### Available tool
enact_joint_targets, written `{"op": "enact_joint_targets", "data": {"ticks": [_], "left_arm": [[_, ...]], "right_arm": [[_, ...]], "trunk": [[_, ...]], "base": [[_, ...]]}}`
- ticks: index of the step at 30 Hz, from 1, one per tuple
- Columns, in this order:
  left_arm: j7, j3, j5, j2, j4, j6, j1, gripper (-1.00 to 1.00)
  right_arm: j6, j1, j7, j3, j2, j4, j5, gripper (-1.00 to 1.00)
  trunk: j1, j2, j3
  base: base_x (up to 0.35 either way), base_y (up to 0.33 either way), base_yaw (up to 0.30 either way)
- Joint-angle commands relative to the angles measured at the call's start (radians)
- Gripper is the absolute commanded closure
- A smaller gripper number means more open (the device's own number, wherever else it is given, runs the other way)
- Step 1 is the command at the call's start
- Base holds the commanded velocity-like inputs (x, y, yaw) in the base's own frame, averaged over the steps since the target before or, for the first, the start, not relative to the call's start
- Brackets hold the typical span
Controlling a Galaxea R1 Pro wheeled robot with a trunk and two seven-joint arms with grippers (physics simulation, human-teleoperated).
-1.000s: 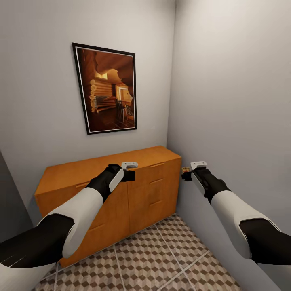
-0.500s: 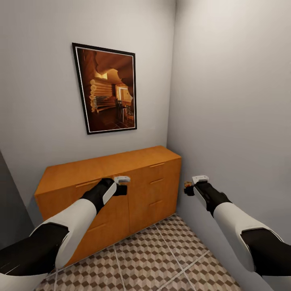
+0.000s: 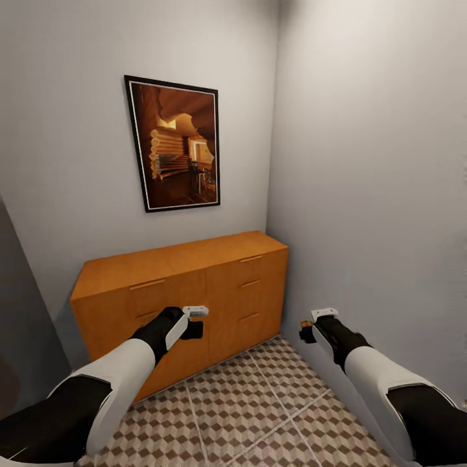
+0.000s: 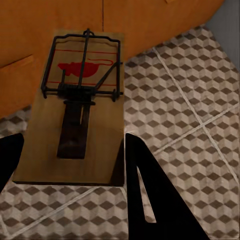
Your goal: Take the four mousetraps from the cabinet in the bathroom and place them on the bathroom floor. Make sure all four end up on the same floor surface, and ensure that at least two of them are either under or directly next to the same bathroom sink.
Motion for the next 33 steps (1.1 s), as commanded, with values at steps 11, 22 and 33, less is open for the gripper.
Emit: {"op": "enact_joint_targets", "data": {"ticks": [11,22,33], "left_arm": [[0.006,-0.007,0.008,0.0,0.001,0.003,0.17,1.0],[0.008,-0.007,0.014,-0.002,0.006,-0.045,0.17,1.0],[0.008,-0.007,0.016,-0.002,0.009,-0.08,0.17,1.0]], "right_arm": [[-0.007,0.108,-0.008,0.007,-0.001,0.021,-0.007,1.0],[-0.011,0.108,-0.008,0.007,-0.001,0.022,-0.007,1.0],[-0.06,0.108,-0.008,0.008,-0.002,0.022,-0.015,1.0]], "trunk": [[-0.001,-0.001,-0.001],[-0.001,-0.001,-0.001],[-0.001,-0.001,-0.001]], "base": [[-0.345,0.0,0.0],[-0.165,0.0,0.0],[-0.193,0.0,0.0]]}}
